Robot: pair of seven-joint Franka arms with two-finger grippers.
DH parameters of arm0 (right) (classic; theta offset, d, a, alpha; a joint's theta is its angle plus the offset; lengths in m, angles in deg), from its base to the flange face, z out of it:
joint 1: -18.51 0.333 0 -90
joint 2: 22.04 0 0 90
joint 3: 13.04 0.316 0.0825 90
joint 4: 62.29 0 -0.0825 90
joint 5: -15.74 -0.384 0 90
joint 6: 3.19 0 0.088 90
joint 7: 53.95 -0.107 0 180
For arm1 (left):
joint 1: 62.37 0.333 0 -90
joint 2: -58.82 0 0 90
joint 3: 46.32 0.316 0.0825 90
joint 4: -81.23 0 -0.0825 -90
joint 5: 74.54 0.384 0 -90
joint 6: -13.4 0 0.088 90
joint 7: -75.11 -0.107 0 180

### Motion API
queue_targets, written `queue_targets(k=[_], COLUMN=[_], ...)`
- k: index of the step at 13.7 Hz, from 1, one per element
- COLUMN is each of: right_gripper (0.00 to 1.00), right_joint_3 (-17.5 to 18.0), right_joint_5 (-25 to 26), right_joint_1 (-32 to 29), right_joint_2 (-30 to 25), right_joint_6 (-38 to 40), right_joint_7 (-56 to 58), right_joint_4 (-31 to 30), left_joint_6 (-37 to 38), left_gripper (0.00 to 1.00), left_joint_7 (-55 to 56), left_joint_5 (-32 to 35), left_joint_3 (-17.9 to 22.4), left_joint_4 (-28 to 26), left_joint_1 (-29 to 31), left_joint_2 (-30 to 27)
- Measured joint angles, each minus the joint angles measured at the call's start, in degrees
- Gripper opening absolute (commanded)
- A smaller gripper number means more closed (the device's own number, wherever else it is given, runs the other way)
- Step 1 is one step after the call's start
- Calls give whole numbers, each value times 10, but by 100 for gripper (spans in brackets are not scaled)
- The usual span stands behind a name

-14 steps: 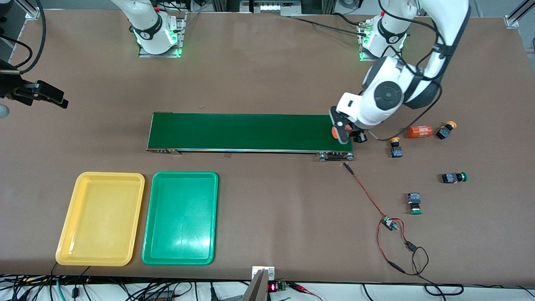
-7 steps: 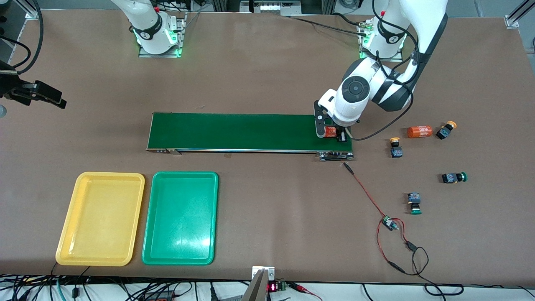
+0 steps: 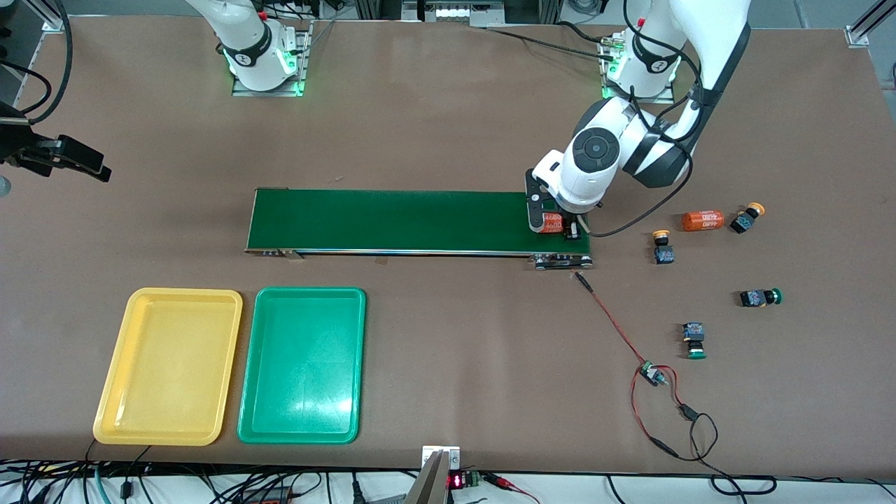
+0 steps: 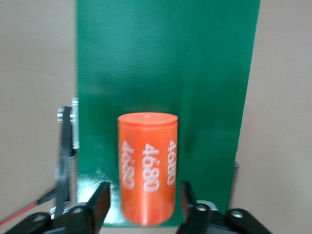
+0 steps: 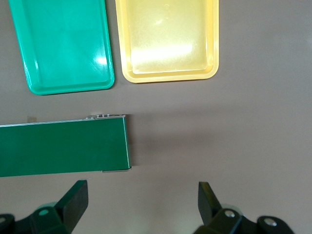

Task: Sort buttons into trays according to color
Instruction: 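Withdraw the left gripper toward the second orange cylinder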

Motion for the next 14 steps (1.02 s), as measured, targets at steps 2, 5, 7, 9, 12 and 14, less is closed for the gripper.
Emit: queue_targets(k=[2, 5, 7, 9, 12, 14], right_gripper=[100, 100, 100, 100, 100, 100], right_joint_3=[0, 0, -1, -1, -1, -1], right_joint_5=[0, 0, 0, 0, 0, 0], right_joint_1=[0, 0, 0, 0, 0, 0], right_joint_2=[0, 0, 0, 0, 0, 0], right_joint_6=[0, 0, 0, 0, 0, 0], right_joint_7=[0, 0, 0, 0, 0, 0], right_joint_4=[0, 0, 0, 0, 0, 0], left_joint_6=[109, 242, 246, 227, 211, 227], left_gripper=[100, 100, 100, 100, 100, 100], left_joint_7=[-1, 2, 0, -32, -93, -95], left_joint_5=[0, 1, 2, 2, 2, 2], left_joint_3=[-5, -7, 1, 6, 9, 11], left_joint_4=[63, 167, 190, 198, 244, 275], left_joint_1=[0, 6, 54, 125, 193, 208], left_joint_2=[-14, -31, -28, -9, 37, 61])
